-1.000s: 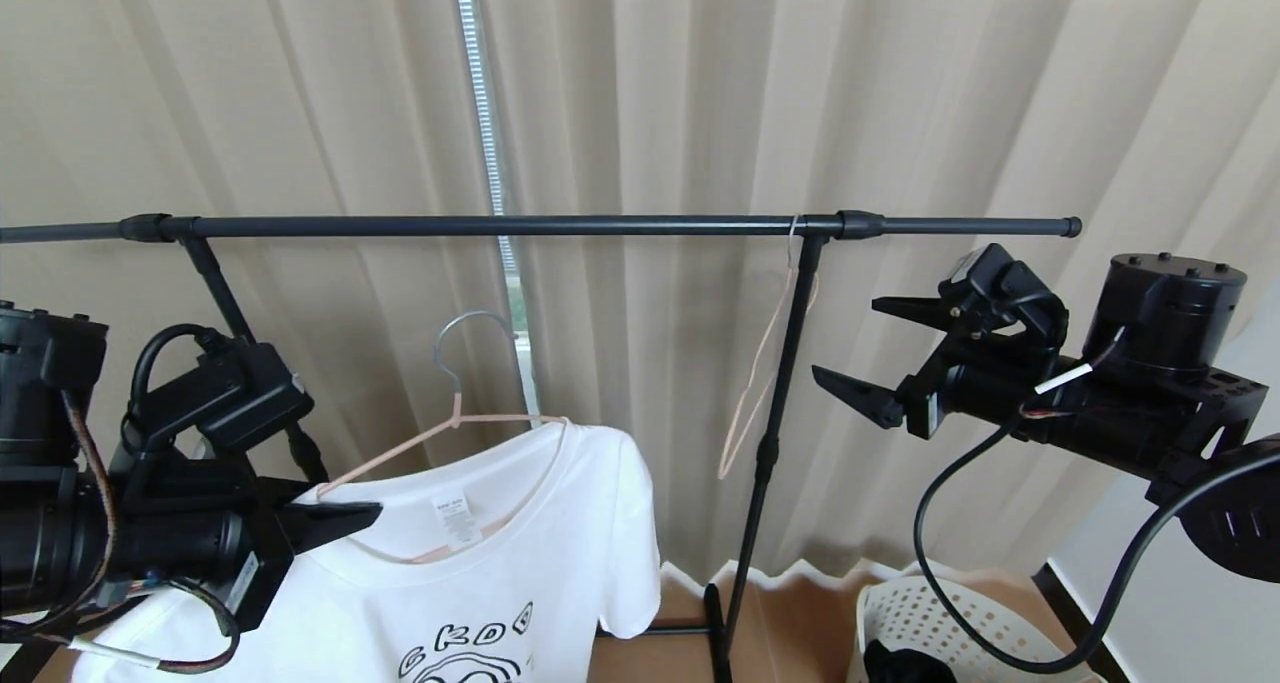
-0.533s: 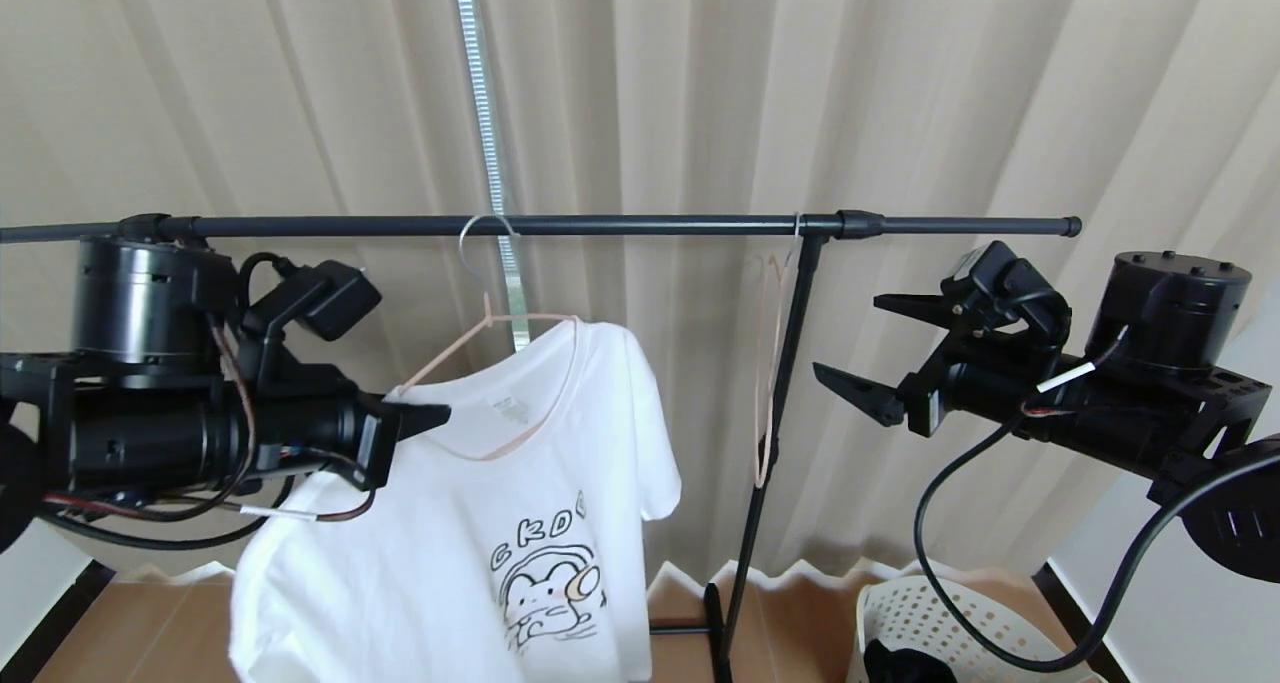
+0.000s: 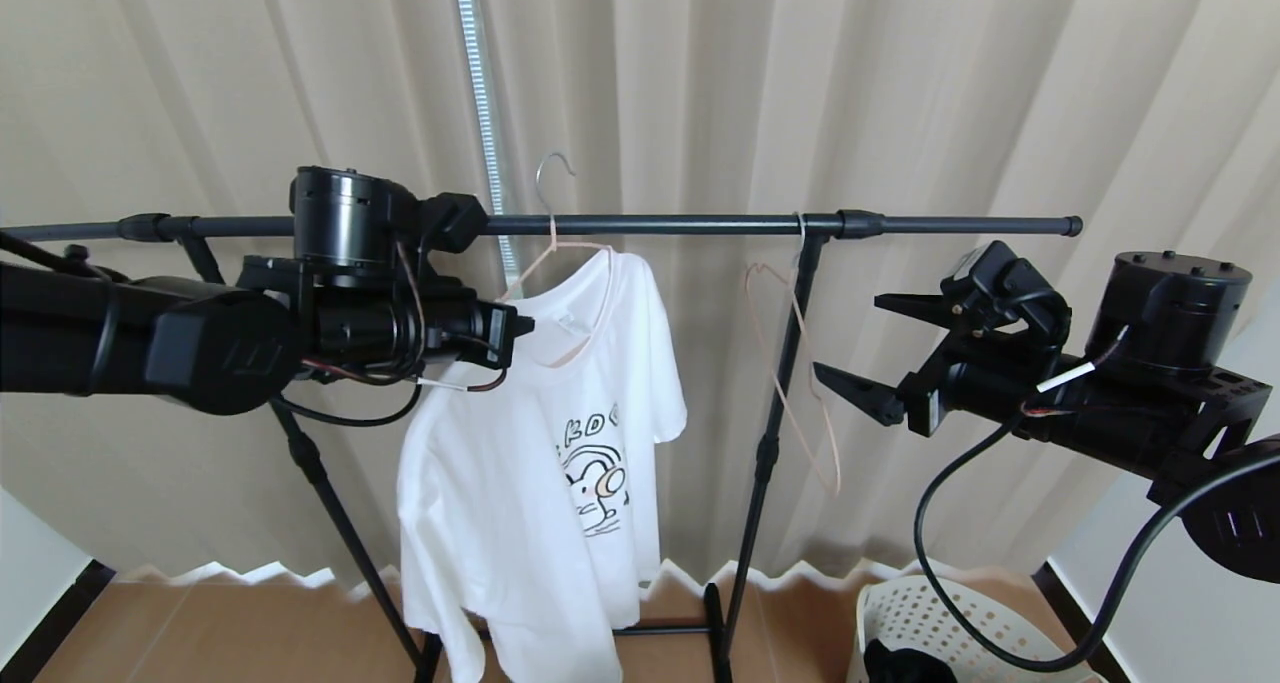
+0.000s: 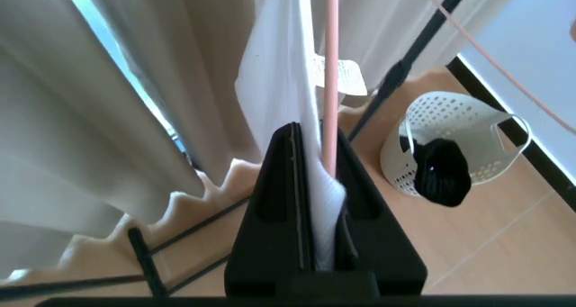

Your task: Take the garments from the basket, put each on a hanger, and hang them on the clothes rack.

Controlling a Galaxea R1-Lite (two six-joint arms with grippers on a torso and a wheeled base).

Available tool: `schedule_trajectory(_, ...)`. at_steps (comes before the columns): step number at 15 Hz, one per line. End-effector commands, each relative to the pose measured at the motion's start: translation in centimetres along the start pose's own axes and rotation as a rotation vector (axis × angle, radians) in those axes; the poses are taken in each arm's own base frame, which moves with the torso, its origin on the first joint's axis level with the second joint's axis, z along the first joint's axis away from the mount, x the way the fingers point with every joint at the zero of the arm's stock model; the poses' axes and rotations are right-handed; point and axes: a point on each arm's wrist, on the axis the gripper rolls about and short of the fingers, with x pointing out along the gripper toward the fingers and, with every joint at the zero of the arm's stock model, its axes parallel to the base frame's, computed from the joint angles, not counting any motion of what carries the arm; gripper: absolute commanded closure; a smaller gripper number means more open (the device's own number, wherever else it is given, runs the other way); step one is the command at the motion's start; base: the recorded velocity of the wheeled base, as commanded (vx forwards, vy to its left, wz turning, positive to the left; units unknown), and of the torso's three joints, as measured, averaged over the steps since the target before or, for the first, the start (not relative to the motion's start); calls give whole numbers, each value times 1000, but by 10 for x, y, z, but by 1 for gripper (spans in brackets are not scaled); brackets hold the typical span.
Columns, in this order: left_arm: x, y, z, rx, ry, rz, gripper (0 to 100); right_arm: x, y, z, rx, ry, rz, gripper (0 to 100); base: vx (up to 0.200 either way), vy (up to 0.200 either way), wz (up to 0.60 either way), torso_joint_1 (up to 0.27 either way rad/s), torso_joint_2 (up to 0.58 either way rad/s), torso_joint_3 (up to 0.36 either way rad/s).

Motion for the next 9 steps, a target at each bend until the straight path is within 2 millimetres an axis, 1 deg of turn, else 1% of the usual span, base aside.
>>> schedule_trajectory(1,34,5,-6,-11,28,0,100,0,0,0,0,0,1,0,0,0,0,0,0,0)
schedule_trajectory(5,49,8,-12,-44,48,1,100,0,0,0,0,0,1,0,0,0,0,0,0,0)
schedule_trajectory(9,57,10,-19,-53,52,2,100,1,0,-1,0,3,2,0,0,0,0,0,0,0)
